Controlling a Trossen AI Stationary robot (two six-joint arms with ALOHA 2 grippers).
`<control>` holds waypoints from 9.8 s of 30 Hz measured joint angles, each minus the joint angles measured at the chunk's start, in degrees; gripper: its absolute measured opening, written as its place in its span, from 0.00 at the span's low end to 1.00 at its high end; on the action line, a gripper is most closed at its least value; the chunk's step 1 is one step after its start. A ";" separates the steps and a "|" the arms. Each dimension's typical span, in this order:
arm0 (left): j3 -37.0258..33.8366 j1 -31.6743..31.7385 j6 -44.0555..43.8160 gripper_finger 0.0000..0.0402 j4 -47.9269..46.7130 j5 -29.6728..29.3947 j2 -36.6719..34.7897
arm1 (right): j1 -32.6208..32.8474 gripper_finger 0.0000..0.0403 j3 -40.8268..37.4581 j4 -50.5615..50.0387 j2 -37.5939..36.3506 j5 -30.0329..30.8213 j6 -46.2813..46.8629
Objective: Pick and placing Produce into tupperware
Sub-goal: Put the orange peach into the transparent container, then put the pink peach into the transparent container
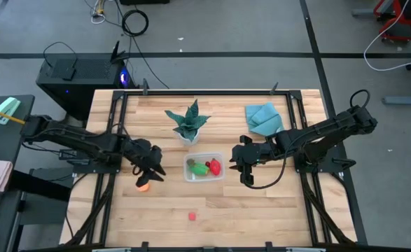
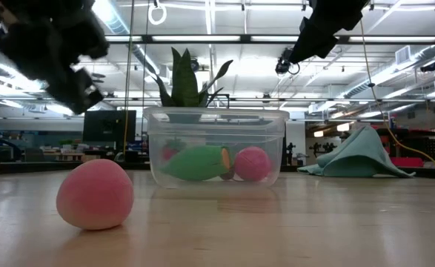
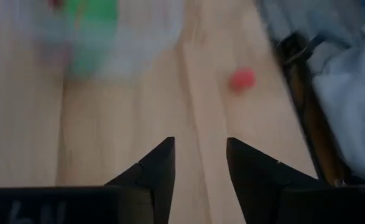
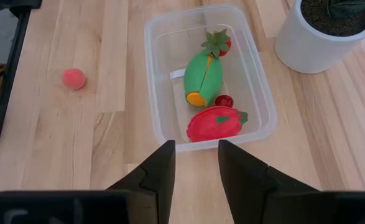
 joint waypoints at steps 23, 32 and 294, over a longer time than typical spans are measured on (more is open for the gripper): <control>0.00 -11.79 -11.35 0.57 -21.85 1.14 0.00 | 0.00 0.32 0.00 0.00 0.00 -0.50 0.04; 0.00 -10.95 -4.86 0.57 -14.38 0.53 0.00 | -0.02 0.32 0.00 0.02 0.00 -0.48 0.02; 20.31 0.66 38.34 0.75 18.28 -13.05 34.89 | -0.04 0.32 0.00 2.12 -0.02 -1.92 -1.51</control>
